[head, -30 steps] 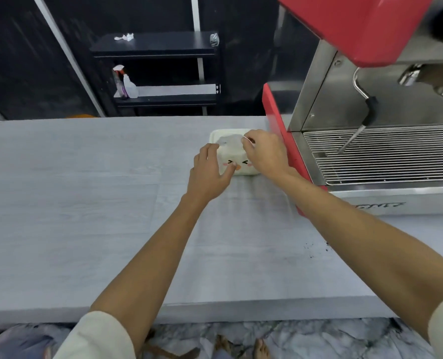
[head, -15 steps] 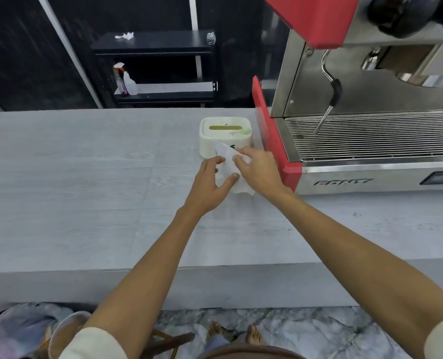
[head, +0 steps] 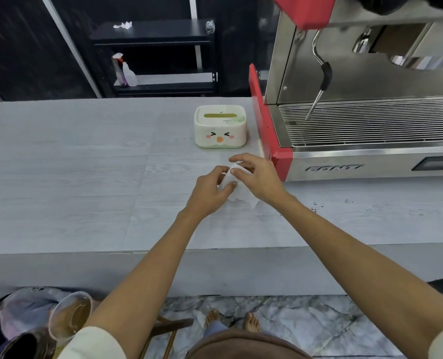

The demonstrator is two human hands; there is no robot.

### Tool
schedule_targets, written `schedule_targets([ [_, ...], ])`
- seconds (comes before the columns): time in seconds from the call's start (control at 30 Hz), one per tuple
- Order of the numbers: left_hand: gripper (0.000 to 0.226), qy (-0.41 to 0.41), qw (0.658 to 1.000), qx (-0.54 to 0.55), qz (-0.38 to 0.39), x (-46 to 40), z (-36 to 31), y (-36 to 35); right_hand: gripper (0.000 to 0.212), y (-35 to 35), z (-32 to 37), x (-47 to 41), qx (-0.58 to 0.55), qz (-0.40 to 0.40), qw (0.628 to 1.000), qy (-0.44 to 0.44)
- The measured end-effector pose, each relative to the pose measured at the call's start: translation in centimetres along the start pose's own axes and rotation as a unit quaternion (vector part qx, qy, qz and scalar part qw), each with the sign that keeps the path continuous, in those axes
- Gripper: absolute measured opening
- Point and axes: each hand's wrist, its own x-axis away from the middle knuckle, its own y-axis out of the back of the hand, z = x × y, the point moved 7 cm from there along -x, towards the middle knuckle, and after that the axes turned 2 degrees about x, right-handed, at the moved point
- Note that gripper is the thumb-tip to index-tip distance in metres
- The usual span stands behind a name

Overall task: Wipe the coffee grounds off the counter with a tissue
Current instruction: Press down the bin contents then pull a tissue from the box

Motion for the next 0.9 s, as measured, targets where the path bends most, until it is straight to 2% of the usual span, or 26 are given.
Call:
schedule_targets([
  [0.13,0.031,0.017,1.0,-0.007,0.01,0.4,-0.3,-1.0,0.021,0.5,-0.6,0.5,-0.009,0.001,1.0,-0.008],
  [0.4,0.018,0.054,0.997,0.044,0.034,0.7,-0.7,-2.3,0.017,1.7,-2.0,1.4,-0.034,-0.01,0.999,-0.023],
  [0.67,0.019,0.073,0.992,0.012,0.098,1.7,-0.4,-1.7,0.052,1.4,-2.3,3.0,0.052,0.065,0.996,0.037],
  [0.73,0.019,0.075,0.991,0.004,0.109,1.7,-0.7,-1.3,0.048,1.3,-2.3,3.1,0.055,0.082,0.994,0.037],
  [0.9,0.022,0.068,0.99,-0.028,0.118,1.3,-1.1,-0.4,0.017,1.6,-2.5,3.0,0.015,0.074,0.997,-0.006],
])
